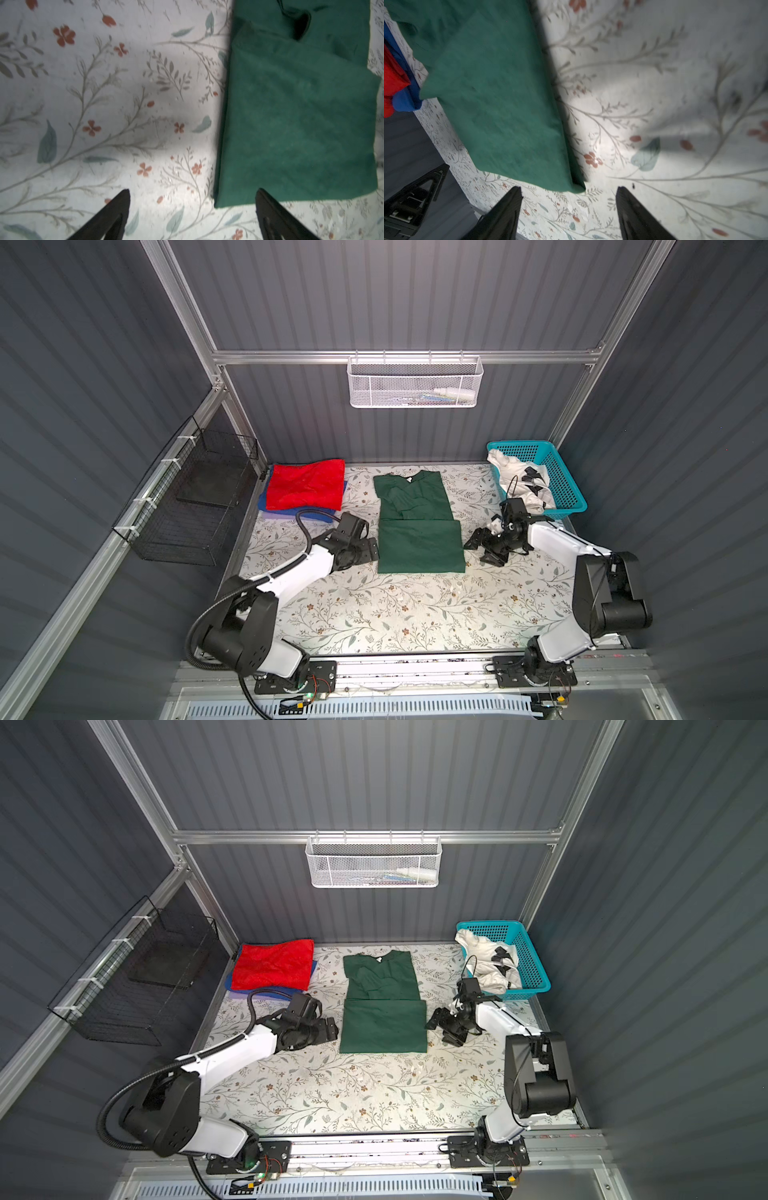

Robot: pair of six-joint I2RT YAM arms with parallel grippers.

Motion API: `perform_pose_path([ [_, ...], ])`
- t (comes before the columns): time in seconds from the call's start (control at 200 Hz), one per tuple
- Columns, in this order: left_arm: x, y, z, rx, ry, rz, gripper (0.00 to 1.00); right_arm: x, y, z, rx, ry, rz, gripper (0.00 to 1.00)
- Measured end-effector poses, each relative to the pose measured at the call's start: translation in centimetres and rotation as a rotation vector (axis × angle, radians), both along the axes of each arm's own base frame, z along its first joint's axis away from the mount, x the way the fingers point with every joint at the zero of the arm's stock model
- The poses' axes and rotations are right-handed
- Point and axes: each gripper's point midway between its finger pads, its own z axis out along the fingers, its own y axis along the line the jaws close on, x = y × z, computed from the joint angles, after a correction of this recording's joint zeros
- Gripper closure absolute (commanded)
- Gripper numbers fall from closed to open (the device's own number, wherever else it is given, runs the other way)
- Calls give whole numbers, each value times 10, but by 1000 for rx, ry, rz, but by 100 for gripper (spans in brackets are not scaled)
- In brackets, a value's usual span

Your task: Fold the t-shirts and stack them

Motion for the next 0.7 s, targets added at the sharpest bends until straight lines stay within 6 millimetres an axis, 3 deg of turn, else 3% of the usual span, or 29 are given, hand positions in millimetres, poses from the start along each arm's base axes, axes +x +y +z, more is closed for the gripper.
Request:
perform_pose_path([
  [0.07, -7, -5, 2, -34, -2, -7, 17, -9, 5, -4, 25, 19, -1, 32],
  [0.175, -14, -16, -4, -81, 7, -17, 21, -15, 12, -9, 50, 29, 1, 43],
  [0.395, -28, -38, -33, -120, 88, -54, 23, -23, 20, -19, 77, 42, 4, 44],
  [0.625, -26, -48, -39, -147, 94, -58, 28, -27, 29, -27, 83, 42, 19, 46],
  [0.7, -25, -49, -43, -150, 101, -52, 35, -28, 32, -31, 93, 52, 18, 49],
])
